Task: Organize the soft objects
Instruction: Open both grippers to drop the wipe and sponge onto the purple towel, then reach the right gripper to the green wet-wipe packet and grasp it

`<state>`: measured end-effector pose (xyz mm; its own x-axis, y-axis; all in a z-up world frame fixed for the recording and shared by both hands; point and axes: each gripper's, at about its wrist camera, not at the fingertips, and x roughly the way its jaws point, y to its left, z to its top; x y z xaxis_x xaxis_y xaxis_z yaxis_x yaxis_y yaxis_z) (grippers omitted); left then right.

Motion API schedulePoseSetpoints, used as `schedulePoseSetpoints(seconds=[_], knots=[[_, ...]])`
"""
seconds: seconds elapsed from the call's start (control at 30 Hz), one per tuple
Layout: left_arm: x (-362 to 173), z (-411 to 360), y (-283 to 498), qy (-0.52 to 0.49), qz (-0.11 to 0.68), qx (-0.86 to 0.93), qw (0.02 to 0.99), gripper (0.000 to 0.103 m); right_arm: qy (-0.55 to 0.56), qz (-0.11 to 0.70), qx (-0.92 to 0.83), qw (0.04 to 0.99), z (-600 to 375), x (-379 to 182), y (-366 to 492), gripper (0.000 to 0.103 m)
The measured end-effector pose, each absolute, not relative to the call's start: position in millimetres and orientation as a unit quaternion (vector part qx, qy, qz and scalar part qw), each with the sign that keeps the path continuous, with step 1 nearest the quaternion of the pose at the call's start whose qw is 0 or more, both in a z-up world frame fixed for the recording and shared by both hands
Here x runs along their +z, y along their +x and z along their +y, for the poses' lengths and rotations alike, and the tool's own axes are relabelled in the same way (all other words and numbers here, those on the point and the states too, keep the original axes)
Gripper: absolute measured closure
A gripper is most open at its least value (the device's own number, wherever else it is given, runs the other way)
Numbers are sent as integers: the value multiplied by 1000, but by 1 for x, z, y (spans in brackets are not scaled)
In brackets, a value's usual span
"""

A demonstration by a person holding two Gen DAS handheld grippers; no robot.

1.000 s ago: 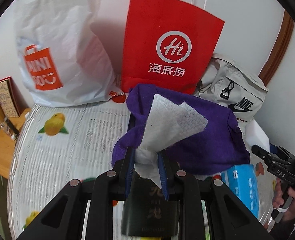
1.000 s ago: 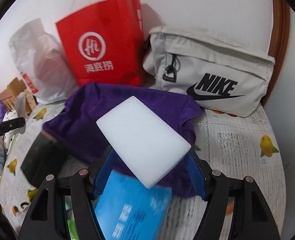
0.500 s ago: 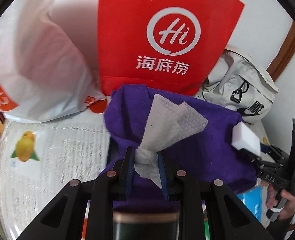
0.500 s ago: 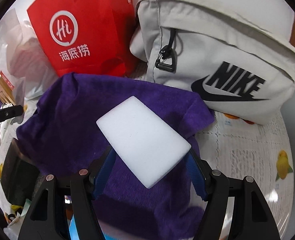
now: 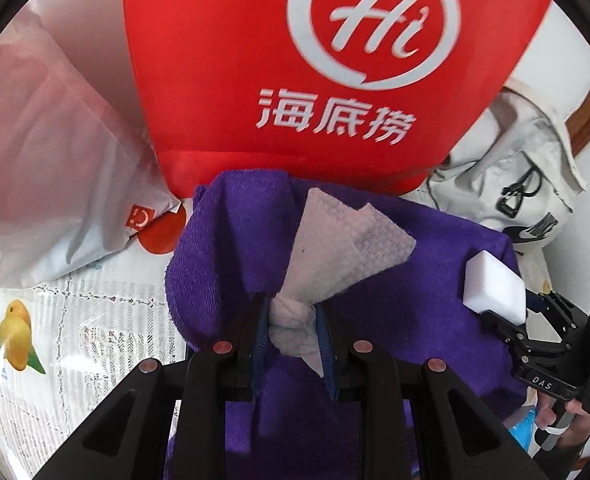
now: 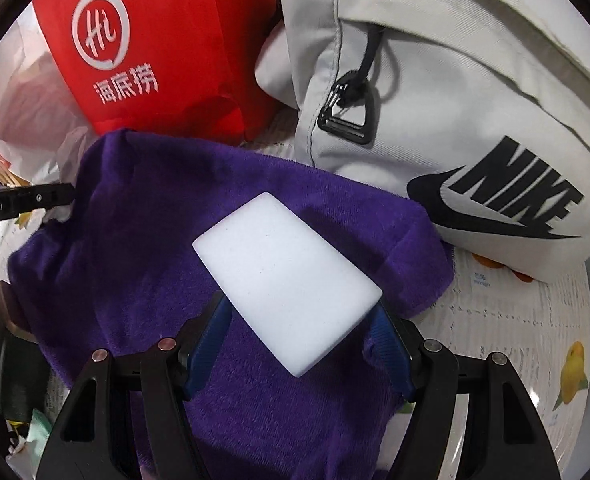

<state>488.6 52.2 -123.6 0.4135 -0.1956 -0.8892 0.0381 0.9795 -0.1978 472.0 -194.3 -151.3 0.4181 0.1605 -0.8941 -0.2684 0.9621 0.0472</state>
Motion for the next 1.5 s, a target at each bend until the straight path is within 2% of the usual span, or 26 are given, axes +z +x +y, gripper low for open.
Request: schedulePoseSetpoints(seconds=[0.1, 0.27, 0.3, 0.53, 0.67, 0.77, 1.1, 1.3, 1.5], knots=[[-127, 50, 492, -69, 543, -64, 835, 80, -61, 527, 131, 837, -191, -154, 473, 32], [-129, 47, 495, -65, 544, -54, 835, 46, -65, 530, 143, 833, -187, -157, 475, 24], [-127, 47, 494, -62, 541, -54, 837, 44, -64, 531, 144, 832, -186, -158, 475, 23], [-110, 42, 475, -41, 528, -52, 847, 41, -67, 529, 135, 835, -187, -148, 465, 23], [-93, 38, 456, -24, 511, -37, 859, 34, -80, 523, 114, 841, -190, -132, 449, 23], [-82, 38, 436, -9, 499, -16, 867, 32, -74, 515, 107, 848, -189, -117, 430, 23], [-29, 28, 341, 20, 386, -37, 922, 32, -18, 441, 118, 890, -197, -69, 348, 23], [-26, 46, 289, -36, 397, -55, 915, 32, 28, 433, 143, 889, -195, -58, 289, 23], [-35, 60, 236, -49, 411, -43, 909, 32, 30, 439, 136, 888, -189, -62, 232, 23]])
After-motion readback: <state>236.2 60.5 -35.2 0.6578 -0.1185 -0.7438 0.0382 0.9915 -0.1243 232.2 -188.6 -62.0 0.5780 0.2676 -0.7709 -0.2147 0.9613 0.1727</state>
